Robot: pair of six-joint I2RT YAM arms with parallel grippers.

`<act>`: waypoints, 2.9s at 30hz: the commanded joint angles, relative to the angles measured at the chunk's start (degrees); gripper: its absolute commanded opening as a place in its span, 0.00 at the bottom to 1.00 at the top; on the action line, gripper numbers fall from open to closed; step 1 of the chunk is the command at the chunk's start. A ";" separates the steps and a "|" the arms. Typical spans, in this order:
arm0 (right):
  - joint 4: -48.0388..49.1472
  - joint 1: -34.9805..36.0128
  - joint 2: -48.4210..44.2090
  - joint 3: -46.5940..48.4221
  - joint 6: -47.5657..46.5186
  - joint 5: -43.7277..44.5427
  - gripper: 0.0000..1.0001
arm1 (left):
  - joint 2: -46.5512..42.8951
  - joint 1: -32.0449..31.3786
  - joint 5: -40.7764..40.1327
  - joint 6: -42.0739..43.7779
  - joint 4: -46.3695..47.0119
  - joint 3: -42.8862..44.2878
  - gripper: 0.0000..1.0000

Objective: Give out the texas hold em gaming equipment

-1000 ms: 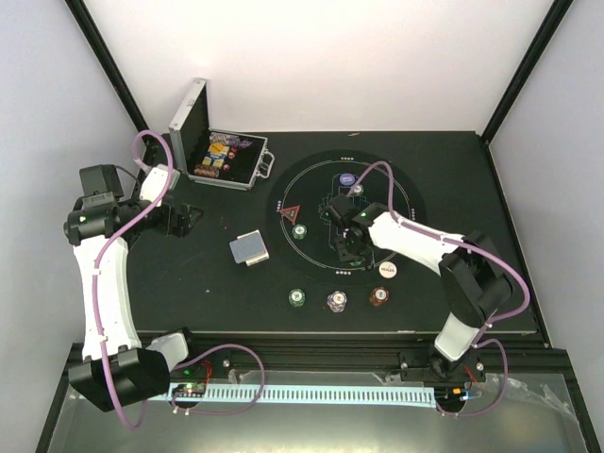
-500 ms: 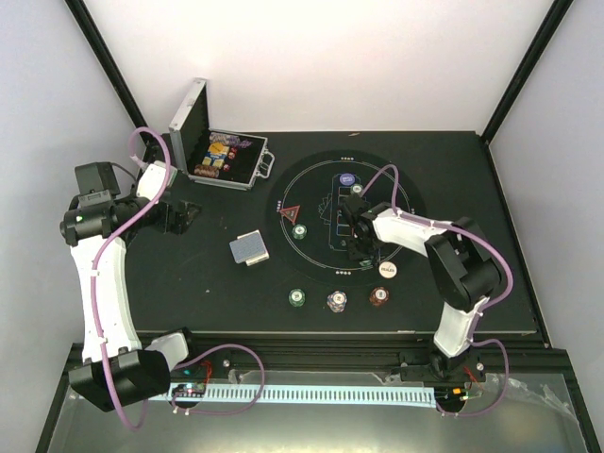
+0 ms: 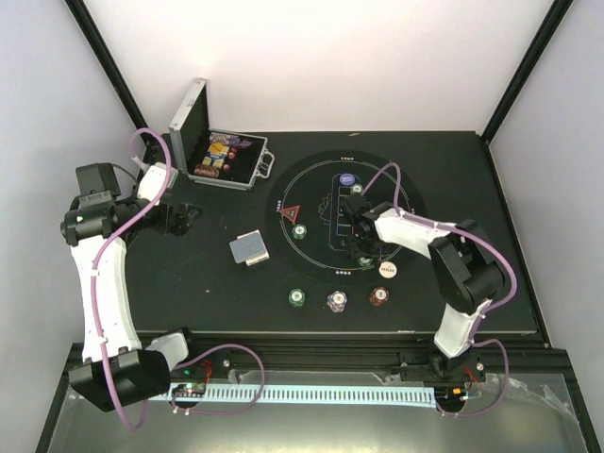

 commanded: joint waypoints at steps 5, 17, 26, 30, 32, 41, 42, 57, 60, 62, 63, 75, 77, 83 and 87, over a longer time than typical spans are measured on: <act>-6.00 10.94 -12.45 0.07 4.30 4.53 0.75 | -1.14 0.55 2.42 0.32 -0.14 -1.18 0.99; -4.98 26.37 -14.34 -6.63 12.91 -0.46 0.79 | -1.34 0.60 2.92 0.05 0.47 -1.61 0.99; -2.29 26.80 -11.89 -8.95 12.70 -1.88 0.69 | -1.68 0.62 2.43 0.28 0.28 -1.24 0.99; -1.26 26.79 -11.53 -9.81 12.94 -2.27 0.61 | -1.54 0.63 2.45 0.14 0.28 -1.17 0.99; -0.93 26.83 -11.59 -10.09 13.13 -2.37 0.55 | -1.43 0.67 2.45 0.18 0.34 -1.17 0.99; -2.73 26.92 -12.47 -8.11 12.90 -1.86 0.37 | -1.31 0.71 2.33 0.27 0.28 -1.33 0.99; -3.22 26.93 -12.54 -7.75 12.76 -1.68 0.36 | -1.32 0.71 2.31 0.32 0.29 -1.40 0.99; -11.45 27.19 -9.54 5.99 8.77 2.20 0.35 | -1.36 0.87 2.39 0.80 0.10 -1.33 0.99; -12.17 26.52 -5.11 11.81 7.01 3.23 0.35 | -1.18 0.93 2.40 0.80 -0.04 -1.26 0.99; -11.99 25.45 -1.40 16.03 5.85 2.44 0.35 | -1.25 1.01 2.46 0.80 -0.15 -1.11 0.99; -11.79 24.87 0.64 18.05 5.18 1.97 0.35 | -1.22 1.05 2.45 0.84 -0.23 -1.00 0.99; -14.64 13.56 16.04 37.61 0.14 0.27 0.31 | -0.81 1.59 2.48 1.60 -1.06 -0.04 0.99; -15.23 11.91 18.21 40.61 -0.25 0.17 0.31 | -0.57 1.66 2.60 1.46 -1.01 0.01 0.99; -17.15 8.76 27.64 50.48 -1.05 0.52 0.31 | -0.27 1.67 2.60 1.24 -0.68 0.15 0.99; -18.76 7.74 34.08 57.57 -1.36 0.38 0.31 | 0.03 1.72 2.75 1.15 -0.49 0.12 0.99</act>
